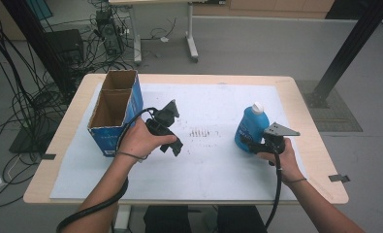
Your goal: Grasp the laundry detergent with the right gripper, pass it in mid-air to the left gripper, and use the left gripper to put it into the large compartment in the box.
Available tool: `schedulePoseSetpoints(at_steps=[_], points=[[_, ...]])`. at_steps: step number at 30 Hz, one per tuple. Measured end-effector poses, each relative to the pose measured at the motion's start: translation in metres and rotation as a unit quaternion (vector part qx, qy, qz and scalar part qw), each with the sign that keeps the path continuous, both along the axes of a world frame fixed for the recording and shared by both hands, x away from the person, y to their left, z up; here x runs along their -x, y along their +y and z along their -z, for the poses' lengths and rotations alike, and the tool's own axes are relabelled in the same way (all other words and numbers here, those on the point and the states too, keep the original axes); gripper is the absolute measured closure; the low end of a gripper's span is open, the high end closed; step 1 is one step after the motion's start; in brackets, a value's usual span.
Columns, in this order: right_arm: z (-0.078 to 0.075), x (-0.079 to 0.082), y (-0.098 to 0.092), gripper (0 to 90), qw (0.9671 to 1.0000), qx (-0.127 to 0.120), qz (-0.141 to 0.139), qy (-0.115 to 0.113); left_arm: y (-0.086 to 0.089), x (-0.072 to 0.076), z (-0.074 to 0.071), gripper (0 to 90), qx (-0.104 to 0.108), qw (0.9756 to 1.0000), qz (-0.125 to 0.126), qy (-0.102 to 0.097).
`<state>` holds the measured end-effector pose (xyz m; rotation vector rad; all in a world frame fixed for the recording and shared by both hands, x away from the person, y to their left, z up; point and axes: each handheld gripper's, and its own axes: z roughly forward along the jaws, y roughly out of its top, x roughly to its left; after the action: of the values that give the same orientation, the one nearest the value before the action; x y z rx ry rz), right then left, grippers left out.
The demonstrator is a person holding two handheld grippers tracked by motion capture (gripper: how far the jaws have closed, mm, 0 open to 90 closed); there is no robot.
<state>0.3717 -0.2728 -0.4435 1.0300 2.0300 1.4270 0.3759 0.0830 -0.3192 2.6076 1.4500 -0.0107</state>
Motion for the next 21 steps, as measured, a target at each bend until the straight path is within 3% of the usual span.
schedulePoseSetpoints(at_steps=[21], points=[[0.0000,0.0013,0.0017,41.1,1.0000,0.003,0.004,-0.005,-0.0088,-0.0092,-0.0079,10.3,0.001,0.9999,0.013,-0.001]])
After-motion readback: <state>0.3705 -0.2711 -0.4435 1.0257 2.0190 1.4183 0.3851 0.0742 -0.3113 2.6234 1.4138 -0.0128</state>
